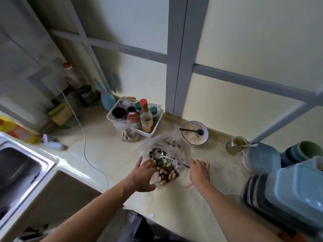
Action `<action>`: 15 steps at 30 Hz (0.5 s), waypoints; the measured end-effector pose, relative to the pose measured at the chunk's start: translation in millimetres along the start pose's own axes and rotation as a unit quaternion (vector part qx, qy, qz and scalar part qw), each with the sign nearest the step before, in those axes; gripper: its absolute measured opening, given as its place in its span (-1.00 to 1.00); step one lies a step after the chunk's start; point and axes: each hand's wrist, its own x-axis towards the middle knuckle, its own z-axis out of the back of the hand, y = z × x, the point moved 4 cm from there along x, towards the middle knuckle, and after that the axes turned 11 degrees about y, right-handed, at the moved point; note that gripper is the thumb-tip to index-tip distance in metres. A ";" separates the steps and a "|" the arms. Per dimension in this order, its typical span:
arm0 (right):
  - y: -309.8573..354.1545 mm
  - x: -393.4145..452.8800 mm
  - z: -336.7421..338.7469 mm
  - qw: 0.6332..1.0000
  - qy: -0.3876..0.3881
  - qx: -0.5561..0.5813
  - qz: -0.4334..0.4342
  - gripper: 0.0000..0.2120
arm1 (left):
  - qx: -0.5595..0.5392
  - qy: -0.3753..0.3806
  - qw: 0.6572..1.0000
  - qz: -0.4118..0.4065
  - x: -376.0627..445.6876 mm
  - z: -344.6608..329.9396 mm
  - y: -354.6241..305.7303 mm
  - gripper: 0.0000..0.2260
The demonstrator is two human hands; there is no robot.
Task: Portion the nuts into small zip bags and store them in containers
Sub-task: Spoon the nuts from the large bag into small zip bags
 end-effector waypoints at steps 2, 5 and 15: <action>9.0 -1.8 4.3 0.998 0.050 0.014 0.030 -0.75 | 0.031 0.030 0.999 0.018 1.6 -1.8 5.5 -0.36; 23.4 -7.0 18.2 0.982 0.142 0.091 0.081 -0.72 | 0.089 0.048 0.995 0.016 5.1 0.3 11.8 -0.35; 63.5 -28.6 91.5 0.690 0.013 0.713 0.129 -0.79 | 0.200 0.048 0.977 -0.057 11.8 31.2 32.8 -0.44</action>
